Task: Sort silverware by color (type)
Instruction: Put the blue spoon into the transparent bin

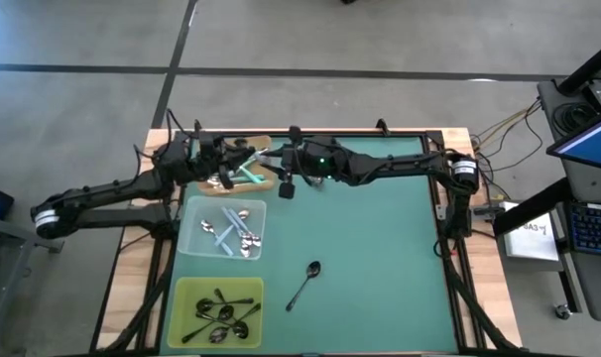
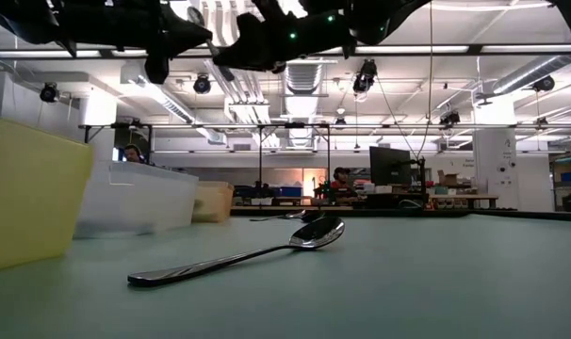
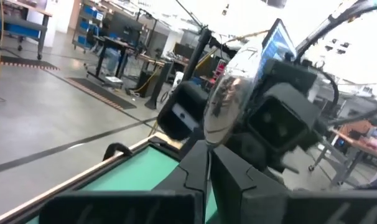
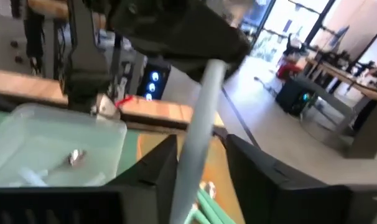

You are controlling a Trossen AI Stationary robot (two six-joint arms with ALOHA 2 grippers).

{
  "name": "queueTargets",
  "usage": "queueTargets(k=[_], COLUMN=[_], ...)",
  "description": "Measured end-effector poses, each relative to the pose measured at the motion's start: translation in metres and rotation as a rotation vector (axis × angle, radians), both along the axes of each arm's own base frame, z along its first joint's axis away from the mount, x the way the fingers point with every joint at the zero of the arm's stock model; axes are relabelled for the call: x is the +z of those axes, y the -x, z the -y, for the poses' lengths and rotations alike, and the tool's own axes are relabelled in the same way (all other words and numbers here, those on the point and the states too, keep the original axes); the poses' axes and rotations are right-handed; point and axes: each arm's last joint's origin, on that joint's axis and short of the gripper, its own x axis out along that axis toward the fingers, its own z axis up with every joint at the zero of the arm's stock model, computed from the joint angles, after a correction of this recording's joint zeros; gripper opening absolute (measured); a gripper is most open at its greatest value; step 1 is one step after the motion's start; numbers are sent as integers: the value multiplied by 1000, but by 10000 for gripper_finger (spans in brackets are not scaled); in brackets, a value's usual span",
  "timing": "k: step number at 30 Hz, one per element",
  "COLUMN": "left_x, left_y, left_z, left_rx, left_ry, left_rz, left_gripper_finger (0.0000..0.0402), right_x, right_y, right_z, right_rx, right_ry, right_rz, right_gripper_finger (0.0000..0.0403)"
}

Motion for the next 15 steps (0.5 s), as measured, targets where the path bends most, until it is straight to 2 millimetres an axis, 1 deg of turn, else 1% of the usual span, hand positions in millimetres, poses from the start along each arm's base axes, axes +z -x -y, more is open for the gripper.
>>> queueTargets(k=[4, 6, 8, 11, 15], left_x=[0, -5, -13, -26, -40], left_y=[6, 9, 13, 21, 32], left_z=[3, 5, 9, 15, 25], left_rx=[-6, -28, -75, -174, -295], left_ry=[-2, 37, 110, 217, 345], left_rz=[-35, -87, -173, -297, -452], left_gripper_finger=[1, 1, 1, 1, 0], right_x=[6, 5, 1, -10, -27], right_y=[11, 18, 26, 36, 45], right_z=[-1, -1, 0, 7, 16], right_rx=[-33, -77, -142, -244, -364], right_ry=[11, 8, -17, -122, -330], right_rz=[-104, -191, -296, -408, -506], right_gripper_finger=[151, 158, 158, 152, 139])
